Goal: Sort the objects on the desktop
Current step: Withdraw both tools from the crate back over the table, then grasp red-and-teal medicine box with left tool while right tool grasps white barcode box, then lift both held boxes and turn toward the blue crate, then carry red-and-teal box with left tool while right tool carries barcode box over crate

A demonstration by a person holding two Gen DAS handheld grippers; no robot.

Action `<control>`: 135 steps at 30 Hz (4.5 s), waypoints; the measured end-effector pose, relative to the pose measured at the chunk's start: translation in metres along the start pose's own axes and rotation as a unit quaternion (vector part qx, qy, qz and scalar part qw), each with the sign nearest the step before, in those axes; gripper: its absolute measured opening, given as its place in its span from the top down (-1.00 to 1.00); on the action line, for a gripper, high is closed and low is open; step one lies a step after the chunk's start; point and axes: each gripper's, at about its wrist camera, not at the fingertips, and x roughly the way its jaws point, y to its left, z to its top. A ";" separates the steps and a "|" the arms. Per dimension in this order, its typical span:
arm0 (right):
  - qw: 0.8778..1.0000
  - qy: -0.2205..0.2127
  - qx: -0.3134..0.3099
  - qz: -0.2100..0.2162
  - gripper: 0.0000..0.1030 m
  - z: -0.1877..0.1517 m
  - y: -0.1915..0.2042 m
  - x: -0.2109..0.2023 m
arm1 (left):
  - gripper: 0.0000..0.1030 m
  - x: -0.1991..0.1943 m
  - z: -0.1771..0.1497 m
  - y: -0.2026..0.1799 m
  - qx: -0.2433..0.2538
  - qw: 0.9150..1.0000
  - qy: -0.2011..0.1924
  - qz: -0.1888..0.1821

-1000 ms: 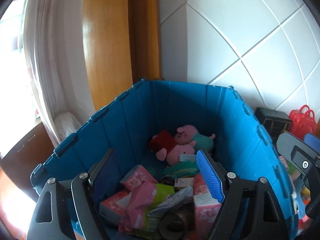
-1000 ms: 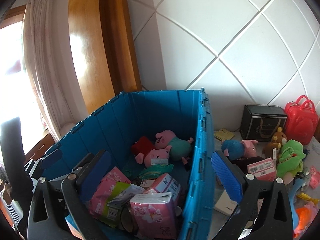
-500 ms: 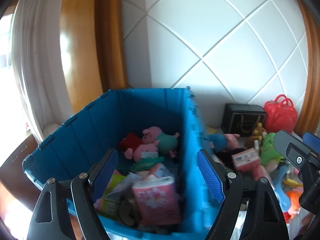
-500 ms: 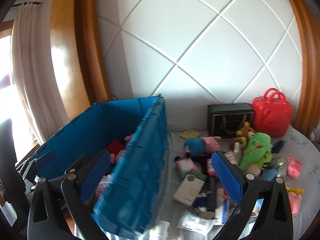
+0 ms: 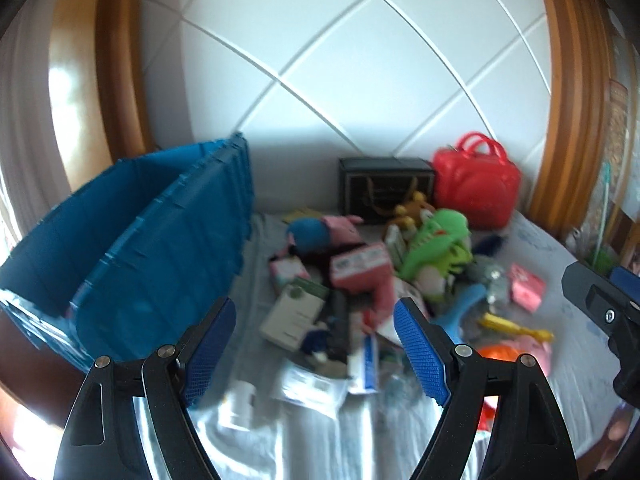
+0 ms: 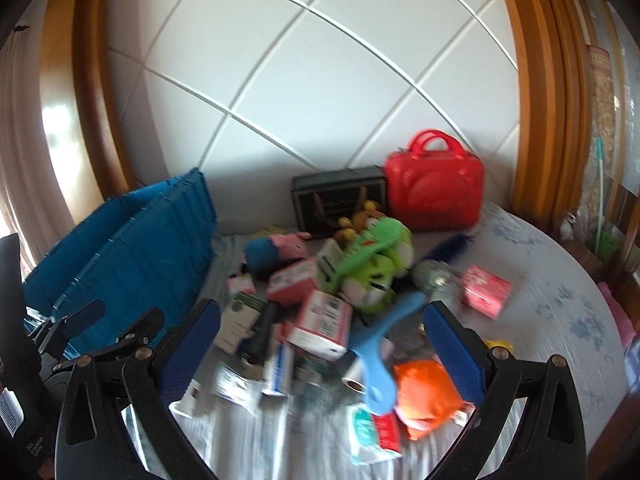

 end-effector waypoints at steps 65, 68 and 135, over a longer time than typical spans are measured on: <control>0.959 0.276 -0.058 0.015 -1.00 -0.183 -0.239 0.172 | -0.65 0.174 -0.201 -0.207 -0.037 0.962 0.268 0.024; 0.960 0.275 -0.055 0.017 -1.00 -0.184 -0.238 0.175 | -0.52 0.173 -0.202 -0.203 -0.044 0.964 0.262 0.015; 0.959 0.061 -0.189 0.203 -0.22 -0.070 0.062 0.045 | -0.38 -0.042 -0.100 0.033 -0.109 0.982 0.002 0.153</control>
